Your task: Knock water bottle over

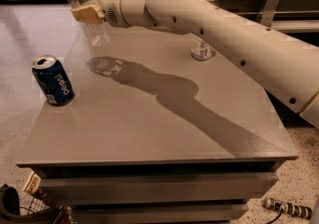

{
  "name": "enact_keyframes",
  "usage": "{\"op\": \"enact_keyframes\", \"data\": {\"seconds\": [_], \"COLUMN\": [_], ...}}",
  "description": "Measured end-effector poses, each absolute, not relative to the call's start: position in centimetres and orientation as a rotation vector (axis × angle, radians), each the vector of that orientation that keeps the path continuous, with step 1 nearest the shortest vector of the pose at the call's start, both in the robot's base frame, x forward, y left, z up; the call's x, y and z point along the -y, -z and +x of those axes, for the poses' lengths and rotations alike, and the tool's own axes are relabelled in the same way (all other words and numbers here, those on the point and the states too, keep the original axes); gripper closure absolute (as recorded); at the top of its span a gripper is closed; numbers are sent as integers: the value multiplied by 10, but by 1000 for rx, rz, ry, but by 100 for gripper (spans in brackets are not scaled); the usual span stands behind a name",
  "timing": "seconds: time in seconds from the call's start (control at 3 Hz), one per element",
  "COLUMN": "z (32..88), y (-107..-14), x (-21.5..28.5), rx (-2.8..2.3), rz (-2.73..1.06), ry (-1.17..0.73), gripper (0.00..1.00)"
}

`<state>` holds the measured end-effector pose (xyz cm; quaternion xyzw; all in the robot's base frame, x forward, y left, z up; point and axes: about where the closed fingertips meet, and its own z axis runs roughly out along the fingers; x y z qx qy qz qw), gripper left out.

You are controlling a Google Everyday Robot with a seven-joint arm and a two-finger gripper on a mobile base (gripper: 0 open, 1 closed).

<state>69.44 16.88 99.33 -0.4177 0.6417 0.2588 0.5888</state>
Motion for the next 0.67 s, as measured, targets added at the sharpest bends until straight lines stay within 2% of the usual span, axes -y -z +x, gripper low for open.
{"op": "enact_keyframes", "data": {"seconds": [0.33,0.67], "z": [683,689], "y": [-1011,-1013], "x": [-185,-139], "rx": [-1582,-1790], "rz": [-1099,-1122], "ry": [-538,-346], "gripper": [100,100]}}
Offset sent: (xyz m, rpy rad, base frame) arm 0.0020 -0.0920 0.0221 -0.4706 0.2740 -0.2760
